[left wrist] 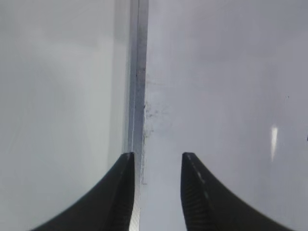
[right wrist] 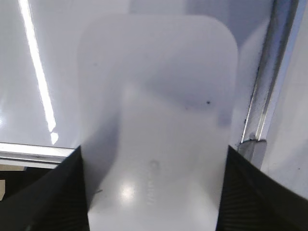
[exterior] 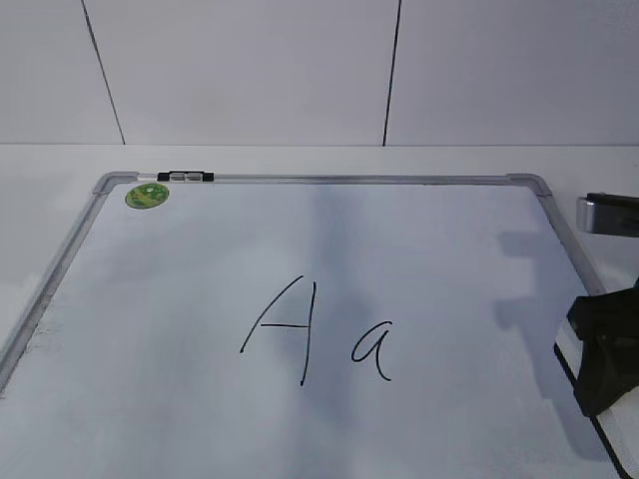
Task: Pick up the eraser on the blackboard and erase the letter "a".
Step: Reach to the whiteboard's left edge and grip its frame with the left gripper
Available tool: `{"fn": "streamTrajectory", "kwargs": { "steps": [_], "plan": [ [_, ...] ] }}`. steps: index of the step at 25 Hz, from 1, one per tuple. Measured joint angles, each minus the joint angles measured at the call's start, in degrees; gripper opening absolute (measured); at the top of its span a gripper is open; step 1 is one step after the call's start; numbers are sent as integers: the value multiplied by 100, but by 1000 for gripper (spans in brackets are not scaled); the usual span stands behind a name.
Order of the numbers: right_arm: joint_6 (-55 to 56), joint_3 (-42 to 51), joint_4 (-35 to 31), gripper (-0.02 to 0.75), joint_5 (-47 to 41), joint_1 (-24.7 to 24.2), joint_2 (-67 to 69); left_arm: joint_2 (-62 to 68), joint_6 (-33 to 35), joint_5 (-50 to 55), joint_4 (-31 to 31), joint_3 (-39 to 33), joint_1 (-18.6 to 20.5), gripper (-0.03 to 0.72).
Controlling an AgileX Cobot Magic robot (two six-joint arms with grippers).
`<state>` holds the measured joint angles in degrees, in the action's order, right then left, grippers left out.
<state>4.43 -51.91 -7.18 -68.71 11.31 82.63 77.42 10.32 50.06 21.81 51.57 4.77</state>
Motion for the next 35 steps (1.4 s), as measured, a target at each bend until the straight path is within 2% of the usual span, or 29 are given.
{"fn": "streamTrajectory", "kwargs": {
  "steps": [8,16,28,35],
  "plan": [
    [0,0,55,531,0,0,0,1470,0,148,-230,734,-151,239],
    [-4,0,55,531,-3,25,0,2312,0,148,-433,1193,-187,237],
    [-4,0,55,530,-13,48,0,3111,0,44,-455,1624,-215,235],
    [-4,0,55,530,-15,48,0,3112,0,-304,-637,1631,-551,235]
  ]
}}
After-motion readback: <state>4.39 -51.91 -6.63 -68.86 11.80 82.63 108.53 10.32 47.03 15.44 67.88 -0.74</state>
